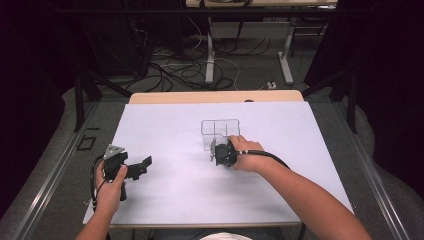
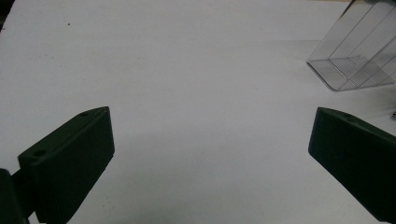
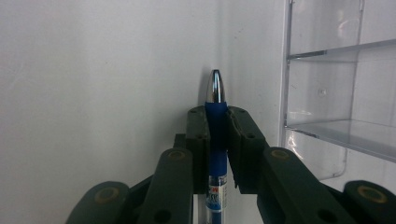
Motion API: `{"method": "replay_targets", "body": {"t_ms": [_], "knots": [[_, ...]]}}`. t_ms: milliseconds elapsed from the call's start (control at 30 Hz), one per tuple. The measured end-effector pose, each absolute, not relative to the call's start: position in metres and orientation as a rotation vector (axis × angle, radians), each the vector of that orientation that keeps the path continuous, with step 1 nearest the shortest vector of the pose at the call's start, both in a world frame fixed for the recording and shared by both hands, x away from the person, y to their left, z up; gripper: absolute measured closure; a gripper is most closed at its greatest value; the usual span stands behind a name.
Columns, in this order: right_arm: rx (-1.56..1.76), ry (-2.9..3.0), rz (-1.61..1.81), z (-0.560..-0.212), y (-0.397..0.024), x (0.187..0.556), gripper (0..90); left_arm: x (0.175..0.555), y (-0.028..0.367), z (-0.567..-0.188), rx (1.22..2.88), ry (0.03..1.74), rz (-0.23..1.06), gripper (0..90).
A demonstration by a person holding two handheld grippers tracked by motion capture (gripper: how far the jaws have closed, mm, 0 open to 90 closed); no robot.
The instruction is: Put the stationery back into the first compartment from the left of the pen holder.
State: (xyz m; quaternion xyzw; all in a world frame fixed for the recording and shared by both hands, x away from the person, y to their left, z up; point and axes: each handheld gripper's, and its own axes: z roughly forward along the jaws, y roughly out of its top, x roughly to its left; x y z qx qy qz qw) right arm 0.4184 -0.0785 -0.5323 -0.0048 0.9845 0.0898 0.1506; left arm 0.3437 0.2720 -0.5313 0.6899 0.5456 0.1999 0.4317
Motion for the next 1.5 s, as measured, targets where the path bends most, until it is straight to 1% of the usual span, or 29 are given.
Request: {"method": "replay_targets", "body": {"t_ms": [433,967,1233,1267,1367,1500], "knots": [[0.033,2.819,0.246,-0.530,-0.077,0.416,79.9,0.344,0.272,-0.531,1.725,1.364,0.496,0.2],[0.027,2.803,0.208,-0.513,-0.082,0.411,80.0,0.344,0.271,-0.532,1.722,1.367,0.494,0.2],[0.064,2.816,0.219,-0.507,-0.083,0.411,80.0,0.344,0.271,-0.532,1.720,1.368,0.495,0.2],[0.069,2.792,0.268,-0.509,-0.083,0.411,80.0,0.344,0.271,-0.532,1.720,1.367,0.496,0.2],[0.095,2.831,0.209,-0.501,-0.082,0.410,80.0,0.344,0.271,-0.532,1.720,1.367,0.495,0.3],[0.121,2.835,0.251,-0.497,-0.083,0.411,80.0,0.344,0.271,-0.532,1.720,1.366,0.495,0.2]]}}
